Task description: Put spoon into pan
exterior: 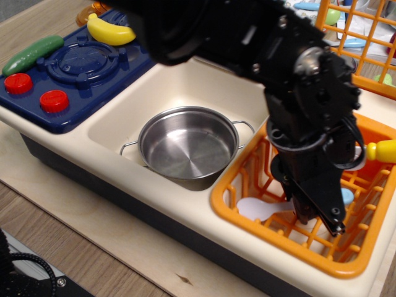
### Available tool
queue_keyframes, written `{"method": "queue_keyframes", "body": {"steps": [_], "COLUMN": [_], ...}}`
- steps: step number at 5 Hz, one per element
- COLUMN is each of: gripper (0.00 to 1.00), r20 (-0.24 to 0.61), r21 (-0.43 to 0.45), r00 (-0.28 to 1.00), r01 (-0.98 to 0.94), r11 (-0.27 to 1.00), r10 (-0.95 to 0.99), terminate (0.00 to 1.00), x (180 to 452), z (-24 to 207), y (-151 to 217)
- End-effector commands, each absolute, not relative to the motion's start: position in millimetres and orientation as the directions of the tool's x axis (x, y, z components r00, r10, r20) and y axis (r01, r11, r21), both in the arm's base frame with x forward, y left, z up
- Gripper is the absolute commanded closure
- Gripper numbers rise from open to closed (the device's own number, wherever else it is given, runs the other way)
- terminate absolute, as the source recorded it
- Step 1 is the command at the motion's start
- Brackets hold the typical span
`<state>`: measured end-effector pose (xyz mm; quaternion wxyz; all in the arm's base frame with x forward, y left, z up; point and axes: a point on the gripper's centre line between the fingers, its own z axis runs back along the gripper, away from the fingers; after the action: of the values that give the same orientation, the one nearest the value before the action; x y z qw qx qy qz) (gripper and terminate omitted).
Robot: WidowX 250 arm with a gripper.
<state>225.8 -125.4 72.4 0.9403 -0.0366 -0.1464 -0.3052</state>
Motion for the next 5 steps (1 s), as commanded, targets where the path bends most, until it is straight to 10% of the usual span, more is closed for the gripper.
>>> {"method": "queue_keyframes", "body": {"steps": [1,3,5], "gripper": [1.0,1.0,1.0], "r20": [0.189,0.058,0.15], "r21": [0.057,0.164,0.297], "r00": [0.808,0.778,0.682], "r01": [0.559,0.611,0.66], "r11": [0.827,0.775,0.69], "r10": [-0.559,-0.626,-0.716], "terminate": [0.0,0.0,0.0], "x": [232.9,235.8,247.6], "z": [126.1,181.6,170.1], "y": [-134.2,-108.5,-49.4]}}
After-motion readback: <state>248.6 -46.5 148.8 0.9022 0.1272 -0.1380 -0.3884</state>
